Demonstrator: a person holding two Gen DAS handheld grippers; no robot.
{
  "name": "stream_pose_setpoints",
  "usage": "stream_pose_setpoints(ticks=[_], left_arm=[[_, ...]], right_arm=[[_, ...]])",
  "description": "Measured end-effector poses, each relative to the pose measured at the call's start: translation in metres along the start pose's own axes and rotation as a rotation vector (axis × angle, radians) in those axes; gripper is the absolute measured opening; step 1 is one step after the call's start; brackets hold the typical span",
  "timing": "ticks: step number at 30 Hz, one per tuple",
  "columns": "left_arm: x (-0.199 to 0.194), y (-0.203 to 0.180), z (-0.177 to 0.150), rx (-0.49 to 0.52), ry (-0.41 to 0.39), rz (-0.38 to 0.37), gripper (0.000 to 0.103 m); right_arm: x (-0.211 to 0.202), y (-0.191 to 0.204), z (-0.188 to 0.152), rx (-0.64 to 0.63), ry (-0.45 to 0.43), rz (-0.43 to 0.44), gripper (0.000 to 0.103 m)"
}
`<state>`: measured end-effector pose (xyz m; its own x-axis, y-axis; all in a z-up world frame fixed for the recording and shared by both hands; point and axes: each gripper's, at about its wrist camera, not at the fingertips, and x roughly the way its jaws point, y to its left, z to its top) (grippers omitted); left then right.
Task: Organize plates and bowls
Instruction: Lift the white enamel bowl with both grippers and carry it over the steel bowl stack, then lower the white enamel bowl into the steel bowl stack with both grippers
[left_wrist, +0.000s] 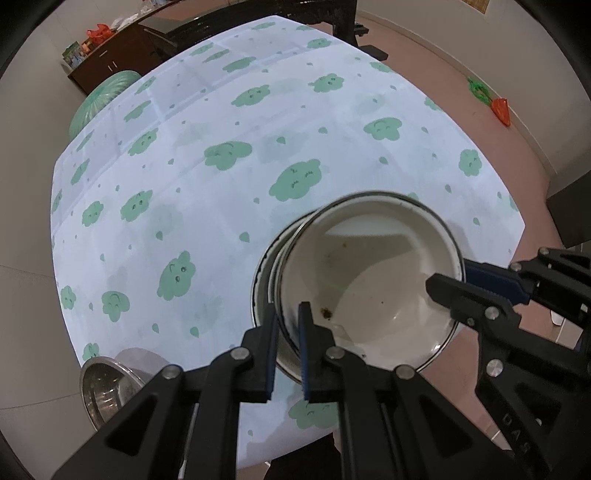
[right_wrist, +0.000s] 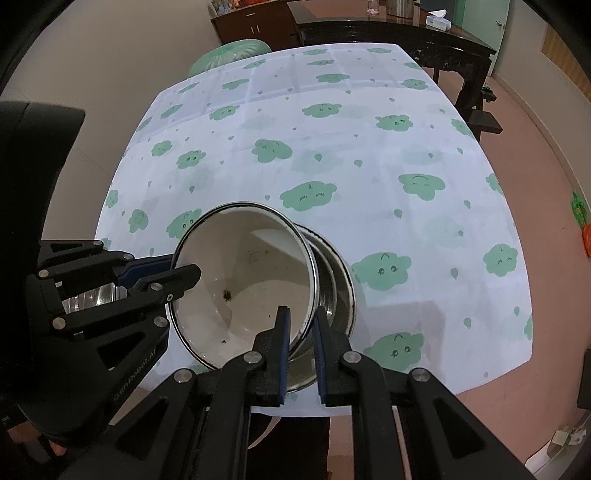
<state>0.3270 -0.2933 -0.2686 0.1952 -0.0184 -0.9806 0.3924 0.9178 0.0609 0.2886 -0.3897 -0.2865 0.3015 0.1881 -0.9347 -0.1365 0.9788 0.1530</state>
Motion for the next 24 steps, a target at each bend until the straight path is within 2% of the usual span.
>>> stream_pose_setpoints(ticks=[24], left_arm=[[0.030,-0.002,-0.005,0.014,0.067,-0.010,0.008]], right_arm=[[0.028,-0.002,-0.004,0.003,0.073,0.004,0.014]])
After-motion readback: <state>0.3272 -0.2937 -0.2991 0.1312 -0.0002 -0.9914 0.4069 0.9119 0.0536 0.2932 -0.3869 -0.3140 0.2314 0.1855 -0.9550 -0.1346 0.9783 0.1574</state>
